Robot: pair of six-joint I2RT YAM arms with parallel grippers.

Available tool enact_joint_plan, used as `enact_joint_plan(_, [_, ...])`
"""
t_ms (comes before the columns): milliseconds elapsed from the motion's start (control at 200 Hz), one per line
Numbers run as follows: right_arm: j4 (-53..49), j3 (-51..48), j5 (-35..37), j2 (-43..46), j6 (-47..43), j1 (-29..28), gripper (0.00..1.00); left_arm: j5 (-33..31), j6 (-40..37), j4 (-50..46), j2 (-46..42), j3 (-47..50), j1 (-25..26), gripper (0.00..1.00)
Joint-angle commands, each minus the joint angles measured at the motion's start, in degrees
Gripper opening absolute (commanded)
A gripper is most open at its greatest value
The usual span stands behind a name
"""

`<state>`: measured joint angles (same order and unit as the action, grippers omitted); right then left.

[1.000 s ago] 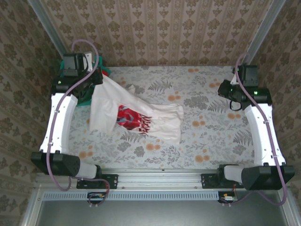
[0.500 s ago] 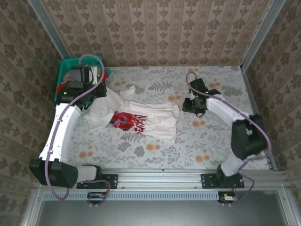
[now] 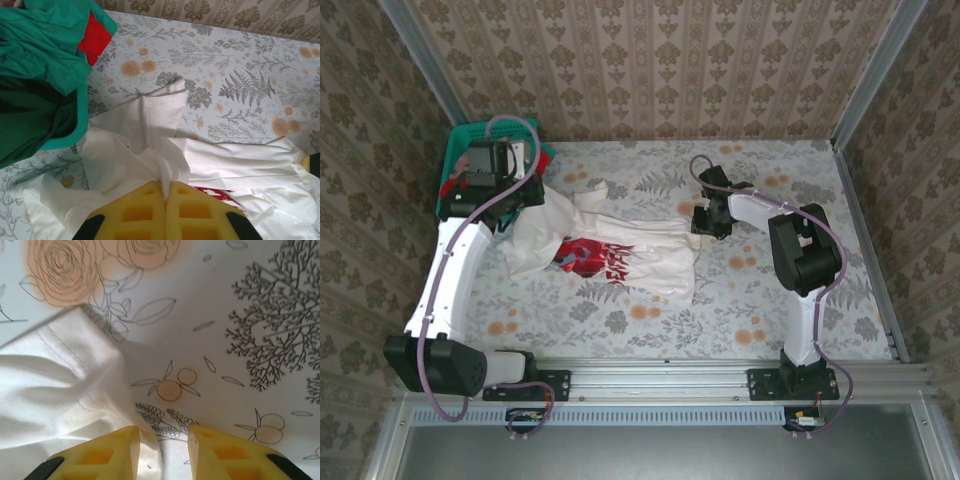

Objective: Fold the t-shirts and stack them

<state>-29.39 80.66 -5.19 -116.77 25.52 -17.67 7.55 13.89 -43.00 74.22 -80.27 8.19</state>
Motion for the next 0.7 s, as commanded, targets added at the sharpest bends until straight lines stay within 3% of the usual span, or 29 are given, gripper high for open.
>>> enact_joint_plan(0, [1.1, 0.9, -0.8, -2.3, 0.5, -1.0, 0.33, 0.4, -0.6, 1.3, -0.1, 0.5, -0.7, 0.00])
enact_joint_plan(255, [0.0, 0.2, -0.5, -1.5, 0.3, -2.2, 0.27, 0.9, -0.6, 1.0, -0.3, 0.2, -1.3, 0.00])
enact_joint_plan(500, [-4.4, -0.1, 6.0, 1.0, -0.2, -4.7, 0.31, 1.2, -0.6, 1.1, -0.3, 0.4, -1.7, 0.00])
enact_joint_plan(695, [-5.6, 1.1, 6.5, 0.5, -0.2, -5.4, 0.30, 1.5, -0.6, 1.1, -0.3, 0.4, -1.9, 0.00])
